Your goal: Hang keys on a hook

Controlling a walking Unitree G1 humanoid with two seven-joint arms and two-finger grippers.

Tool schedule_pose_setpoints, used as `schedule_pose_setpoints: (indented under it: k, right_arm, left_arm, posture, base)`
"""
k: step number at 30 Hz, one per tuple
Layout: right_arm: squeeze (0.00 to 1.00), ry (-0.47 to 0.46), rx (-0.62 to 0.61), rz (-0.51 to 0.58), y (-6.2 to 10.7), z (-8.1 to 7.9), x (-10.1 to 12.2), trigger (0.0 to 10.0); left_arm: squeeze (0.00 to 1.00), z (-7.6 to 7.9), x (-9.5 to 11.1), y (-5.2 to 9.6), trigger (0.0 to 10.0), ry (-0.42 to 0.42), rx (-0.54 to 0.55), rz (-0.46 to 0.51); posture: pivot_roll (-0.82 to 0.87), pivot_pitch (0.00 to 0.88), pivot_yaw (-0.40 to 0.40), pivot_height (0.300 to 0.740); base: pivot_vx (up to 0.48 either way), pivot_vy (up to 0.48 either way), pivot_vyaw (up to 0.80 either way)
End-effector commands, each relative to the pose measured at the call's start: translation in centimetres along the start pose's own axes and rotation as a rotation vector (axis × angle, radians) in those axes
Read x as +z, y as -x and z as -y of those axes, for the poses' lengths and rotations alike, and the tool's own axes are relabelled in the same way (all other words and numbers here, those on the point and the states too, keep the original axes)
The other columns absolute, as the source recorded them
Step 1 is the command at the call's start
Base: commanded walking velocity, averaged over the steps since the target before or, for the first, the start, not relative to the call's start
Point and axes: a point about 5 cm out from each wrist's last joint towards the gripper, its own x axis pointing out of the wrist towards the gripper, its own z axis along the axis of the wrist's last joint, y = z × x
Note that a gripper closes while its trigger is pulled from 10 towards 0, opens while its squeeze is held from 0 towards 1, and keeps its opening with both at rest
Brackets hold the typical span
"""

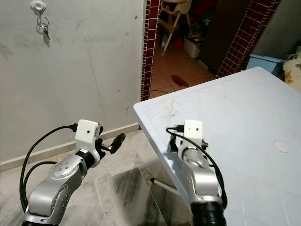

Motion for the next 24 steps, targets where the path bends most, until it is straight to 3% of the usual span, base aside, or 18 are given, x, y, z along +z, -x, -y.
schedule_pose_setpoints:
  k: [1, 12, 16, 21, 22, 23, 24]
  right_arm:
    - [0.0, -0.014, -0.018, 0.011, -0.3, 0.1, 0.5, 10.0]
    - [0.0, -0.139, -0.154, -0.073, -0.8, 2.4, -1.1, 10.0]
    - [0.0, -0.138, -0.126, -0.097, -0.8, 1.8, -1.2, 10.0]
    - [0.0, -0.246, -0.03, -0.201, -0.9, 0.4, -1.9, 10.0]
    - [0.0, -0.251, -0.025, -0.201, -0.9, 0.4, -1.9, 4.5]
    - [0.0, -0.252, -0.025, -0.199, -0.8, 0.3, -1.9, 1.8]
    - [0.0, -0.256, -0.026, -0.197, -0.8, 0.3, -1.9, 1.8]
  left_arm:
    - [0.0, 0.3, 0.2, 0.1, 10.0, 0.003, -0.011, 0.004]
    - [0.0, 0.0, -0.1, 0.9, 10.0, 0.011, 0.004, -0.006]
    - [0.0, 0.1, 0.0, 0.9, 10.0, 0.009, -0.003, -0.01]
    - [0.0, 0.0, 0.1, 0.7, 10.0, 0.002, -0.012, -0.014]
    - [0.0, 0.0, 0.1, 0.7, 10.0, 0.002, -0.013, -0.015]
    - [0.0, 0.0, 0.1, 0.8, 10.0, 0.002, -0.013, -0.015]
    - [0.0, 0.0, 0.1, 0.8, 10.0, 0.001, -0.013, -0.016]
  posture:
    - [0.12, 0.059, -0.106, 0.74]
    - [0.13, 0.081, -0.113, 0.74]
    - [0.13, 0.083, -0.105, 0.74]
    - [0.13, 0.084, -0.102, 0.74]
    - [0.13, 0.084, -0.102, 0.74]
    - [0.13, 0.084, -0.102, 0.74]
    - [0.13, 0.085, -0.102, 0.74]
  base:
    - [0.0, 0.0, 0.0]
    - [0.0, 0.0, 0.0]
    - [0.0, 0.0, 0.0]
    - [0.0, 0.0, 0.0]
    - [0.0, 0.0, 0.0]
    - [0.0, 0.0, 0.0]
    - [0.0, 0.0, 0.0]
